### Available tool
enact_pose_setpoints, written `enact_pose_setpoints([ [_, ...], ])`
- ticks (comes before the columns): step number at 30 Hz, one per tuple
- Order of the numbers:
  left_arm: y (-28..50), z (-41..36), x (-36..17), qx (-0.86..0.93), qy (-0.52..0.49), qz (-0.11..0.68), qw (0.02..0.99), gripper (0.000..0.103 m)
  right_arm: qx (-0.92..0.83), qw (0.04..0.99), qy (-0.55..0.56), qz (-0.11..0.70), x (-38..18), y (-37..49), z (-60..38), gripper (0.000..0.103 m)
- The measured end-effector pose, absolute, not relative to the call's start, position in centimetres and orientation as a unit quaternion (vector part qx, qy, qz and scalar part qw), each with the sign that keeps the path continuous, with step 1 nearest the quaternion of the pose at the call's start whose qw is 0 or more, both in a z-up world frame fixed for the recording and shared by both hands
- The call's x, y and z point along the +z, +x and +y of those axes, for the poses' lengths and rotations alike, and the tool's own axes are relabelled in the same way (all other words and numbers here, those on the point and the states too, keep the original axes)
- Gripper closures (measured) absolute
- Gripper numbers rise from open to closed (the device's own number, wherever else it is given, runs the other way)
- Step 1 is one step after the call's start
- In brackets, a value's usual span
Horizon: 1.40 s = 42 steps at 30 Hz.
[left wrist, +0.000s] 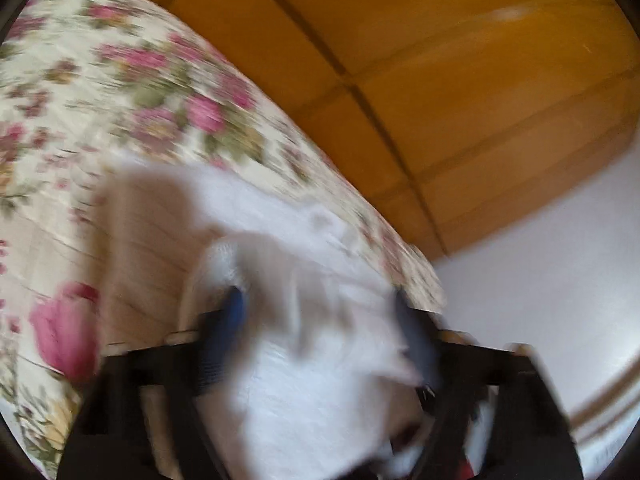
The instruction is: Fold small clothes
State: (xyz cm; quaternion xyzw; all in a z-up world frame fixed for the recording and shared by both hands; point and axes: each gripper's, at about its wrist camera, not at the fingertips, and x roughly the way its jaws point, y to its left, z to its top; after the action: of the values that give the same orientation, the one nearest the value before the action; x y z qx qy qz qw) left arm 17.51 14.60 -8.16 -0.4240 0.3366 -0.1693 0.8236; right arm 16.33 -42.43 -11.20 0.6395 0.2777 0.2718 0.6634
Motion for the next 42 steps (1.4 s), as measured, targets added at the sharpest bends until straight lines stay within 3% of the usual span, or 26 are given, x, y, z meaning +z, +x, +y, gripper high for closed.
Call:
enact_pose_setpoints([
  [2,17.3,15.7,-9.1,-0.161,-0.457,0.325,0.812,0.021,0.267,0.664,0.643,0.273,-11.2,16.0,-42.9,0.036],
  [5,16.0,16.7,-9.4,-0.136,-0.442,0.317,0.828,0.021,0.253,0.708,0.594,0.286,-9.6,14.8,-43.5,0.023],
  [10,15.4,15.6,-9.2,-0.098,-0.343,0.332,0.873,0.021,0.209,0.794,0.476,0.316,-6.8,13.5,-42.7,0.021],
  [14,17.0,14.2,-8.8,-0.099,-0.310,0.344,0.881,0.021,0.157,0.865,0.292,0.377,-4.4,15.2,-38.4,0.021],
  [22,20.3,11.7,-9.0,-0.092,-0.236,0.395,0.883,0.025,0.111,0.904,0.093,0.403,-4.0,19.2,-32.7,0.023],
  [23,20.5,11.4,-9.1,-0.092,-0.228,0.399,0.883,0.034,0.100,0.903,0.081,0.409,-4.4,20.1,-32.4,0.026],
  [24,20.7,11.0,-9.3,-0.086,-0.216,0.406,0.884,0.039,0.095,0.900,0.076,0.418,-5.0,20.8,-32.2,0.037],
  [25,21.0,10.8,-9.4,-0.082,-0.210,0.410,0.884,0.054,0.097,0.895,0.079,0.429,-5.6,21.5,-32.2,0.047],
  [26,21.0,10.6,-9.6,-0.083,-0.204,0.416,0.882,0.069,0.106,0.887,0.083,0.442,-6.2,21.8,-32.0,0.071],
  [28,21.1,10.4,-9.9,-0.084,-0.195,0.422,0.882,0.087,0.117,0.884,0.075,0.447,-6.2,21.8,-31.6,0.094],
  [37,20.5,12.3,-6.1,-0.033,-0.223,0.318,0.921,0.098,0.062,0.917,0.128,0.373,-2.6,22.6,-34.0,0.097],
  [42,22.8,11.7,-9.6,0.008,-0.182,0.364,0.913,0.096,0.027,0.906,0.134,0.400,-6.3,24.7,-33.9,0.092],
])
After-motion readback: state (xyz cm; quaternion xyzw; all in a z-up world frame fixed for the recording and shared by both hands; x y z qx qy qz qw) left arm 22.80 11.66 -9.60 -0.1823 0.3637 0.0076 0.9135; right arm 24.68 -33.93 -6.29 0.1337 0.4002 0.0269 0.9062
